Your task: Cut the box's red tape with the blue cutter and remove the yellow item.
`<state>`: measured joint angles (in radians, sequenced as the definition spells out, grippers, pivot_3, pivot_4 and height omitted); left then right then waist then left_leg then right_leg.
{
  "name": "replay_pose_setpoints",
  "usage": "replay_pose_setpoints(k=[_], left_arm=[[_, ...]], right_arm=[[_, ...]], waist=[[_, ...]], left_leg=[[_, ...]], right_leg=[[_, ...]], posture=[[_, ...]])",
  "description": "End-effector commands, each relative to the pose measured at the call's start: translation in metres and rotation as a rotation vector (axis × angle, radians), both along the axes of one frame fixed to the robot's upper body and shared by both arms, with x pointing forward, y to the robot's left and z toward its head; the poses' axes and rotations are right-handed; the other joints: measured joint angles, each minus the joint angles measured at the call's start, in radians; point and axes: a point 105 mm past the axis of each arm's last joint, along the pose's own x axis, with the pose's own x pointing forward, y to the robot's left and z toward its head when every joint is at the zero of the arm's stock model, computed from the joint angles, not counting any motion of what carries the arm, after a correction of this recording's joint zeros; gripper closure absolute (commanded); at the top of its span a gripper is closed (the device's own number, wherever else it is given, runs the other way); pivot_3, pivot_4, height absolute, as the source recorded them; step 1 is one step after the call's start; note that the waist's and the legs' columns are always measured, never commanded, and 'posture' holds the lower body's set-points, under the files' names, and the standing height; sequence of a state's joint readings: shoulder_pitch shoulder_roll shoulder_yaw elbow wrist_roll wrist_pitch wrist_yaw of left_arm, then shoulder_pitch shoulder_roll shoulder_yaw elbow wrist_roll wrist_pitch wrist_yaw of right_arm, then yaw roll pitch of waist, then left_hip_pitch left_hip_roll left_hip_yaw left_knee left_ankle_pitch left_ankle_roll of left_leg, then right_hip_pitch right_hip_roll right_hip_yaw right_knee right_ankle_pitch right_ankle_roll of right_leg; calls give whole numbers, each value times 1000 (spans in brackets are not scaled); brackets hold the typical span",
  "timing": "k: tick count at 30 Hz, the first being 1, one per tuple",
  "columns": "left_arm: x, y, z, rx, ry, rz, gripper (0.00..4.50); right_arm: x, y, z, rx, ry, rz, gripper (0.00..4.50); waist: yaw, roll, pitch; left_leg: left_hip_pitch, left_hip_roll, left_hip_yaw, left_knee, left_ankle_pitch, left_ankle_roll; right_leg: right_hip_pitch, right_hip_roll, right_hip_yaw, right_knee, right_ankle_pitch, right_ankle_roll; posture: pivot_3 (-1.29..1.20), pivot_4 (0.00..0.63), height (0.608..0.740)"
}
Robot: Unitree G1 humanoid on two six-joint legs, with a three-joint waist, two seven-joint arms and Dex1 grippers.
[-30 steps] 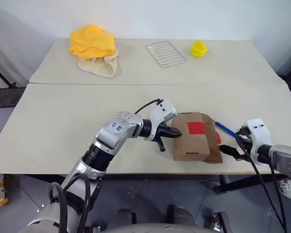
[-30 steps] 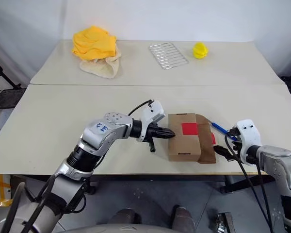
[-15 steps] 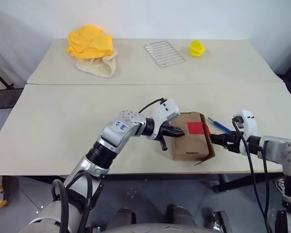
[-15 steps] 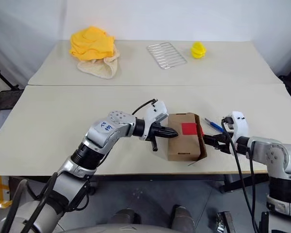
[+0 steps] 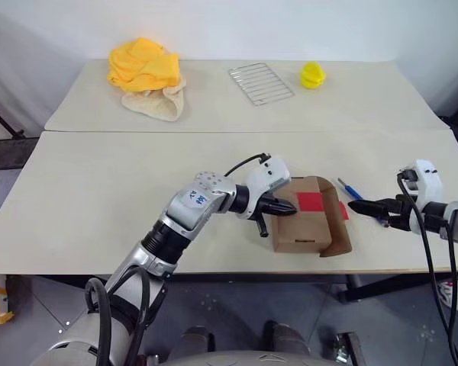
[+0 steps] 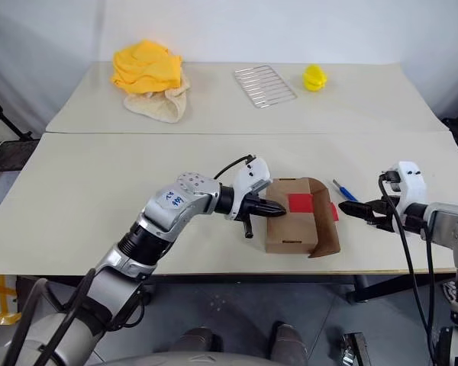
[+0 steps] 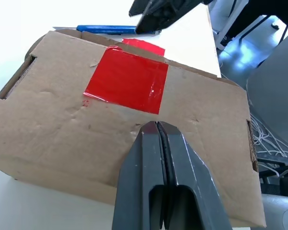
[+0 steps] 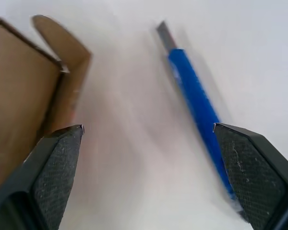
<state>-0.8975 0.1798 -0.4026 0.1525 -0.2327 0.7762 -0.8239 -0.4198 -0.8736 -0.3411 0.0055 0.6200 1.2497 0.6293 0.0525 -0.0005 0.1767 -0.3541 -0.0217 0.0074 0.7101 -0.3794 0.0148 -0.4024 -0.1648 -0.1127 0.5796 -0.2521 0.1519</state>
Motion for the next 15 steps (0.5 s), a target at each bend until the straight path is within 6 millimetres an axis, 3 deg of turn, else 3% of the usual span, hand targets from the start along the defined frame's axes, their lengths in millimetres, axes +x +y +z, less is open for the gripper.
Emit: replay_pose_setpoints(k=[1, 10, 15], left_arm=[[0, -3, -4, 31, -4, -4, 4484], [-2, 1, -6, 34, -2, 2, 4484], [-1, 2, -5, 35, -1, 11, 4484]], right_arm=[[-6, 3, 14, 33, -42, 28, 0], [-5, 22, 18, 168, -40, 131, 0], [2, 31, 2, 145, 20, 179, 0]], waist=[[0, 0, 0], [-3, 0, 0], [-4, 0, 0]], left_leg=[[0, 0, 0, 0, 0, 0], [0, 0, 0, 0, 0, 0], [0, 0, 0, 0, 0, 0]], right_leg=[[0, 0, 0, 0, 0, 0], [0, 0, 0, -1, 0, 0], [0, 0, 0, 0, 0, 0]], posture=[[0, 150, 740], [0, 150, 740], [0, 150, 740]])
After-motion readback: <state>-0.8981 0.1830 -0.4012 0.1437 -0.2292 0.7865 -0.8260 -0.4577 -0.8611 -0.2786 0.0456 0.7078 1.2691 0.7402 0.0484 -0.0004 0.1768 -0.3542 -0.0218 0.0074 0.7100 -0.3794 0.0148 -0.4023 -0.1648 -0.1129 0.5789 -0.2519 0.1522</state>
